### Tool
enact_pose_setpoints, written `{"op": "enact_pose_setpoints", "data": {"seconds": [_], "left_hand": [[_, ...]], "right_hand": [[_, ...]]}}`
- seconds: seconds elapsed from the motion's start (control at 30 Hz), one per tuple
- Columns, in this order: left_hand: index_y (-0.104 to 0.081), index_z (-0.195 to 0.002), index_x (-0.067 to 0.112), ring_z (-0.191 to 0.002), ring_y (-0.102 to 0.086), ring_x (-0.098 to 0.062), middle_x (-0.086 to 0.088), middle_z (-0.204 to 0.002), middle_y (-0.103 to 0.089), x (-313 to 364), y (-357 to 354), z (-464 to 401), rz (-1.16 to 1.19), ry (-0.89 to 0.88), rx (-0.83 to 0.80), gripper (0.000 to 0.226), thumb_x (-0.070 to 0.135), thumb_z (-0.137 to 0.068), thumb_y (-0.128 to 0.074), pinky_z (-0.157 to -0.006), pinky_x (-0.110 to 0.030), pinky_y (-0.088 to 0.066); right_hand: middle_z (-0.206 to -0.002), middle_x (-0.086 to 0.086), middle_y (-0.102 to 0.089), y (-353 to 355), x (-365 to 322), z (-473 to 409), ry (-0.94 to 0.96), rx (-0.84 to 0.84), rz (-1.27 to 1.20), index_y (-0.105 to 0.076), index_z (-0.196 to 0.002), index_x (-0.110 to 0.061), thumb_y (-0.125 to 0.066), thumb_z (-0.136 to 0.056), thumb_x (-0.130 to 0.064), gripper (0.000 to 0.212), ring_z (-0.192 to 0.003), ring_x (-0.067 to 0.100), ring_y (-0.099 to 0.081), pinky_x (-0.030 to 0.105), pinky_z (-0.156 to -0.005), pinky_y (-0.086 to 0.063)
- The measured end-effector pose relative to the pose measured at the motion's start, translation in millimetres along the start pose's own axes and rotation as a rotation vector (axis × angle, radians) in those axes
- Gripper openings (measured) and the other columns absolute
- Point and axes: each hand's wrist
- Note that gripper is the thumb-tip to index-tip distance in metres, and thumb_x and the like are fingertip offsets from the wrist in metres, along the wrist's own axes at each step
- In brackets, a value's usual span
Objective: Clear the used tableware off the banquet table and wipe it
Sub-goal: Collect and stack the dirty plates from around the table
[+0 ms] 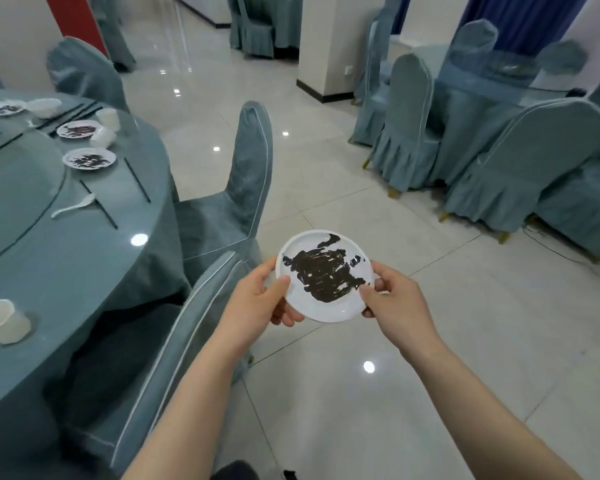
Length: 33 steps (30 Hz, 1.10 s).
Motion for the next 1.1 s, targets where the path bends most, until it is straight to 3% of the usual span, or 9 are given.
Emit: {"op": "enact_pose_setpoints", "data": {"seconds": [0.1, 0.23, 0.33, 0.43, 0.57, 0.7, 0.87, 1.1], "left_hand": [[-0.052, -0.127, 0.031, -0.052, -0.060, -0.018, -0.017, -0.067, -0.070, 6.2, -15.1, -34.2, -0.029, 0.013, 0.027, 0.034, 0.016, -0.099, -0.043, -0.054, -0.028, -0.045], [-0.054, -0.126, 0.029, -0.053, -0.058, -0.021, -0.019, -0.066, -0.069, 8.8, -20.1, -87.6, -0.037, 0.042, 0.085, 0.033, 0.013, -0.099, -0.044, -0.062, -0.035, -0.048], [-0.055, -0.127, 0.027, -0.050, -0.057, -0.019, -0.015, -0.061, -0.067, 10.2, -12.7, -142.8, -0.038, 0.052, 0.133, 0.033, 0.013, -0.099, -0.045, -0.059, -0.032, -0.048], [-0.055, -0.124, 0.034, -0.052, -0.058, -0.018, -0.019, -0.064, -0.067, 20.0, -1.3, -196.8, -0.056, 0.034, 0.160, 0.033, 0.014, -0.099, -0.045, -0.058, -0.031, -0.051], [-0.056, -0.101, 0.050, -0.052, -0.060, -0.016, -0.018, -0.070, -0.070, 38.2, 13.6, -262.2, -0.053, 0.002, 0.208, 0.038, 0.014, -0.098, -0.046, -0.056, -0.029, -0.055], [-0.056, -0.107, 0.048, -0.051, -0.061, -0.015, -0.012, -0.062, -0.068, 48.0, 34.2, -303.9, -0.014, -0.007, 0.274, 0.038, 0.013, -0.098, -0.045, -0.052, -0.024, -0.054], [-0.056, -0.111, 0.046, -0.047, -0.060, -0.014, -0.011, -0.058, -0.067, 48.2, 69.4, -345.9, 0.019, 0.000, 0.450, 0.039, 0.011, -0.097, -0.046, -0.047, -0.021, -0.050], [-0.060, -0.117, 0.037, -0.048, -0.060, -0.015, -0.008, -0.057, -0.067, 43.2, 117.2, -385.1, 0.051, 0.009, 0.798, 0.038, 0.009, -0.097, -0.044, -0.045, -0.022, -0.048]], "right_hand": [[-0.070, -0.008, -0.066, 15.7, 8.2, -40.3, -0.018, -0.022, 0.003, -0.064, -0.091, -0.052, -0.056, -0.083, -0.011, 0.042, -0.059, 0.002, -0.061, 0.025, -0.064, -0.056], [-0.072, -0.003, -0.068, 18.1, 17.7, -104.3, -0.069, -0.043, -0.009, -0.065, -0.112, -0.032, -0.057, -0.084, -0.013, 0.035, -0.057, 0.008, -0.063, 0.030, -0.066, -0.056], [-0.067, -0.001, -0.069, 10.8, 17.8, -165.4, -0.068, -0.092, 0.010, -0.063, -0.109, -0.029, -0.056, -0.085, -0.013, 0.030, -0.054, 0.011, -0.063, 0.036, -0.069, -0.057], [-0.064, 0.000, -0.069, 2.7, 6.5, -222.3, -0.064, -0.111, 0.014, -0.061, -0.108, -0.029, -0.057, -0.085, -0.014, 0.028, -0.054, 0.012, -0.064, 0.031, -0.061, -0.053], [-0.067, -0.001, -0.071, -3.4, -17.2, -296.5, -0.015, -0.155, 0.039, -0.059, -0.094, -0.038, -0.058, -0.084, -0.018, 0.023, -0.056, 0.012, -0.065, 0.025, -0.056, -0.050], [-0.064, -0.002, -0.070, -21.1, -39.0, -353.6, 0.012, -0.208, 0.022, -0.059, -0.095, -0.038, -0.059, -0.085, -0.015, 0.025, -0.054, 0.010, -0.063, 0.021, -0.054, -0.048], [-0.065, -0.001, -0.070, -64.7, -62.0, -427.6, 0.053, -0.371, 0.007, -0.061, -0.108, -0.028, -0.059, -0.085, -0.014, 0.027, -0.053, 0.010, -0.061, 0.024, -0.055, -0.047], [-0.062, -0.008, -0.069, -144.9, -103.1, -522.8, 0.206, -0.726, 0.058, -0.058, -0.107, -0.031, -0.061, -0.088, -0.015, 0.025, -0.051, 0.004, -0.060, 0.014, -0.049, -0.046]]}}
Point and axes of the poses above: each hand's wrist, its own z-axis away from the middle knuckle, its own y-axis out of the back of the hand, x = y × z
